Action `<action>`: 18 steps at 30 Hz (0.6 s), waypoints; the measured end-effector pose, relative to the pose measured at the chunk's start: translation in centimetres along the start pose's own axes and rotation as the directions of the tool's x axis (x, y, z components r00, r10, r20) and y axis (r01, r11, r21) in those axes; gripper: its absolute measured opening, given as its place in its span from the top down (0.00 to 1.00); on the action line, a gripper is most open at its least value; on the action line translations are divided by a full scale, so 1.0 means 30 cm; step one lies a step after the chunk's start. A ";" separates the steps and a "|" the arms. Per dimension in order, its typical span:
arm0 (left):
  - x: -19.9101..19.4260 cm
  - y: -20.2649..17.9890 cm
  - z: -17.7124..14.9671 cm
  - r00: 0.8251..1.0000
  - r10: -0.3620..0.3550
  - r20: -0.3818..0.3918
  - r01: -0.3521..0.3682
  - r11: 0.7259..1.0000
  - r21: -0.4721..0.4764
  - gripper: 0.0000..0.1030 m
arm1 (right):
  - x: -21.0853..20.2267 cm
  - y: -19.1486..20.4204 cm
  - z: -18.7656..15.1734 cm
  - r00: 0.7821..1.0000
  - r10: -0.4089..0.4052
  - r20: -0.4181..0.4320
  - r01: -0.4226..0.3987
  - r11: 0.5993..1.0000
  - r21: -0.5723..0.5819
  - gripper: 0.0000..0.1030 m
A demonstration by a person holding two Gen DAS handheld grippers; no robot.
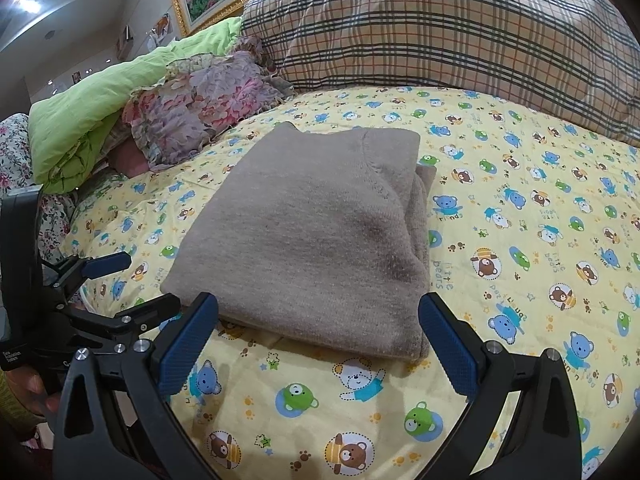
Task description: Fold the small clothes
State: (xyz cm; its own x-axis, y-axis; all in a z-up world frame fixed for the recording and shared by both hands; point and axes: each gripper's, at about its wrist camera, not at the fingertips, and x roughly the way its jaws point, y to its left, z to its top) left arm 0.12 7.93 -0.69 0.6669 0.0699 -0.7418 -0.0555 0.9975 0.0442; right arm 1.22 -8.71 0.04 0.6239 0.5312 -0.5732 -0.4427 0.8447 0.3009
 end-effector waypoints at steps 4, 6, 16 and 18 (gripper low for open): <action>-0.003 -0.005 0.000 1.000 -0.002 0.003 0.002 1.000 0.005 0.01 | -0.002 0.000 0.001 1.000 0.002 0.001 -0.002 1.000 0.001 0.03; -0.004 -0.006 0.000 1.000 -0.001 0.002 0.001 1.000 0.006 0.01 | -0.003 0.000 0.002 1.000 0.001 0.001 -0.001 1.000 0.001 0.03; -0.005 -0.005 0.005 1.000 -0.002 0.001 0.002 1.000 0.005 0.01 | -0.007 -0.002 0.007 1.000 0.004 0.005 -0.004 1.000 0.001 0.03; -0.006 -0.007 0.006 1.000 -0.002 0.003 0.002 1.000 0.009 0.01 | -0.008 -0.003 0.008 1.000 0.005 0.005 -0.005 1.000 0.000 0.03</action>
State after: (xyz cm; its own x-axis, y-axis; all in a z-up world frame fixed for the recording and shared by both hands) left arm 0.13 7.71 -0.45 0.6694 0.0676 -0.7398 -0.0470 0.9977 0.0485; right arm 1.26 -8.89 0.33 0.6249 0.5357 -0.5680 -0.4455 0.8421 0.3040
